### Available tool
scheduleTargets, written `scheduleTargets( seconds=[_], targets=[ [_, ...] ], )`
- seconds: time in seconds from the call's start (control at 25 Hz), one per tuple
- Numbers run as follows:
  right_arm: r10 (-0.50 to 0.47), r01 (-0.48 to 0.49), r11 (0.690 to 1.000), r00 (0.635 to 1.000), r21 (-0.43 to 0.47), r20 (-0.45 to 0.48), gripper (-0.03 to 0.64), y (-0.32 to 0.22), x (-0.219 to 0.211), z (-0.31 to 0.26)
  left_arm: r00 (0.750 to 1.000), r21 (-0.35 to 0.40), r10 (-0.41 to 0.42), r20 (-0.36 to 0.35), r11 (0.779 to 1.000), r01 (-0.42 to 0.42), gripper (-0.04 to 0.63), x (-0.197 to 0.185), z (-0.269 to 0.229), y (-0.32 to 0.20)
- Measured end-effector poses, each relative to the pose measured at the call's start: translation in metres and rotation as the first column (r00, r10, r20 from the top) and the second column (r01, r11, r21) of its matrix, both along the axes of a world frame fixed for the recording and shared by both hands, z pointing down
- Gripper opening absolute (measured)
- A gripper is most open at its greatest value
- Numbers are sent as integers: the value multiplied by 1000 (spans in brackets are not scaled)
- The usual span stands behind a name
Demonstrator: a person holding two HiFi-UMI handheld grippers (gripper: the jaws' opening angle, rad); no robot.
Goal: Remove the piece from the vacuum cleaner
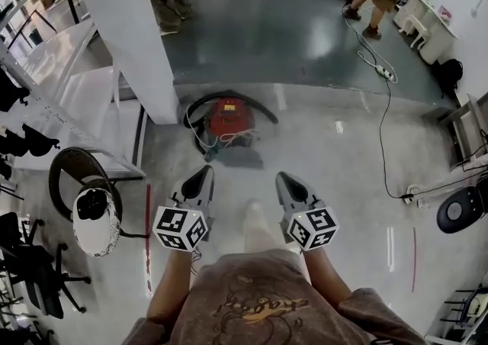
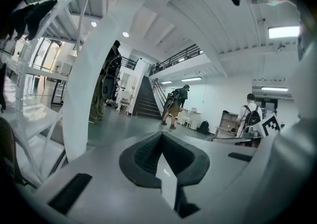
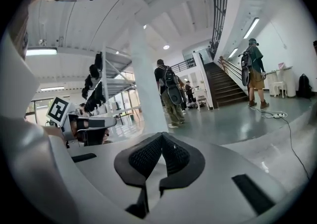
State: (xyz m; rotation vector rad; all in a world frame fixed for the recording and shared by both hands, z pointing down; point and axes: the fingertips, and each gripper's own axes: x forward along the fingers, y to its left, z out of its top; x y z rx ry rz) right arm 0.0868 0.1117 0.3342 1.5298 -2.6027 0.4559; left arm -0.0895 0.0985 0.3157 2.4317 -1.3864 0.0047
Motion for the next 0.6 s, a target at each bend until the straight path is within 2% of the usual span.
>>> scheduleTargets(
  seconds=[0.36,0.6],
  targets=[
    [-63,63,998,998,-5,5,0,-121,25,-6,998,-31,-61,-5,998,61,2,24,2,-110],
    [-108,108,994,994,-10,21,0,-175,33,-5,994,-24,-105,-34,994,104,2,32,-1,-162]
  ],
)
